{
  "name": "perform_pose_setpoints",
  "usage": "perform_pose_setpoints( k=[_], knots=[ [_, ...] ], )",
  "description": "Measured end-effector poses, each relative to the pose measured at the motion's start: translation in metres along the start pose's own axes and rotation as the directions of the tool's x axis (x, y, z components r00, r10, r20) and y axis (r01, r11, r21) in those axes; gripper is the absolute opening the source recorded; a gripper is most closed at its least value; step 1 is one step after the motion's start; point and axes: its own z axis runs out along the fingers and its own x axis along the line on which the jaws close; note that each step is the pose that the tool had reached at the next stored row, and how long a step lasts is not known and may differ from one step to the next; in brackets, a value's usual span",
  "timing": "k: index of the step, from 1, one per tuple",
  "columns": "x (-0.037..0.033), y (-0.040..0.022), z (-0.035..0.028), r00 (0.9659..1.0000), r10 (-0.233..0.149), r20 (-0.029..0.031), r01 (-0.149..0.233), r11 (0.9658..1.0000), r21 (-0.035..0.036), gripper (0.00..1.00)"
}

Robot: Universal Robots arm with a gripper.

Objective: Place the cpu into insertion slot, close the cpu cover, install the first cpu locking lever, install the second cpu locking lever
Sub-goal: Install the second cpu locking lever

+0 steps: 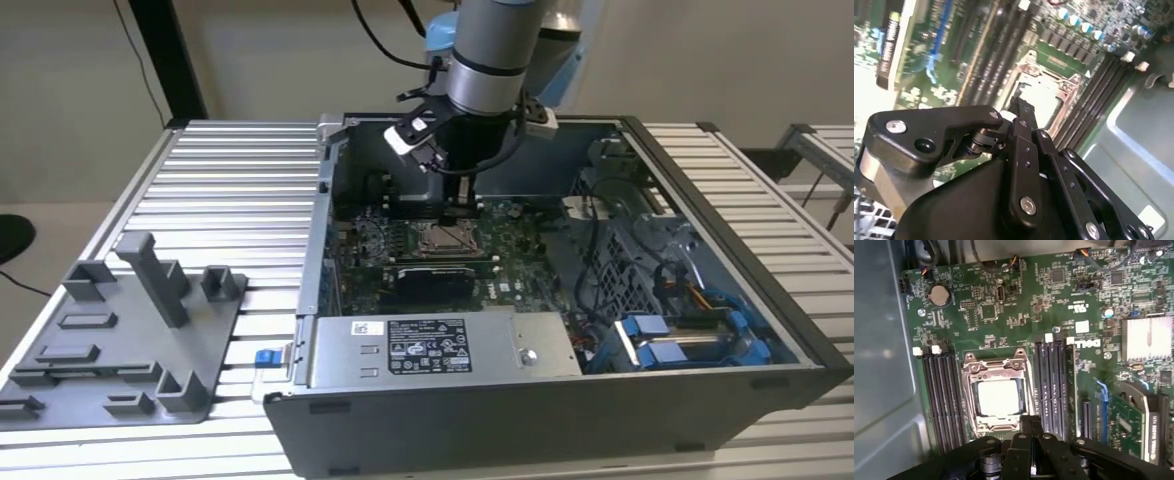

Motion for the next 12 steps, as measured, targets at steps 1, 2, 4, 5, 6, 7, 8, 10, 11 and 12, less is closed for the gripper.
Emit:
perform_pose_setpoints(
  k=[1, 2, 4, 5, 6, 7, 8, 10, 11, 12],
  knots=[
    [-0.0003, -0.0016, 0.0001, 1.0000, 0.000, 0.0003, 0.000, 1.0000, 0.0001, 0.00],
    [-0.0005, -0.0020, 0.0001, 1.0000, 0.000, 0.0003, 0.000, 1.0000, 0.0002, 0.00],
    [-0.0008, -0.0015, -0.0021, 1.0000, -0.001, -0.0080, 0.001, 1.0000, 0.0012, 0.00],
    [-0.0009, -0.0003, -0.0037, 0.9999, -0.002, -0.0152, 0.002, 1.0000, 0.0018, 0.00],
    [-0.0010, 0.0012, -0.0061, 0.9998, -0.002, -0.0198, 0.002, 1.0000, 0.0024, 0.00],
    [-0.0013, 0.0017, -0.0091, 0.9997, -0.003, -0.0225, 0.003, 1.0000, 0.0028, 0.00],
    [-0.0022, 0.0017, -0.0101, 0.9997, -0.003, -0.0228, 0.003, 1.0000, 0.0028, 0.00],
    [-0.0044, 0.0007, -0.0100, 0.9997, -0.003, -0.0229, 0.003, 1.0000, 0.0029, 0.00],
    [-0.0070, 0.0006, -0.0099, 0.9997, -0.003, -0.0228, 0.003, 1.0000, 0.0029, 0.00],
    [-0.0093, 0.0004, -0.0095, 0.9997, -0.003, -0.0228, 0.003, 1.0000, 0.0028, 0.00]
  ],
)
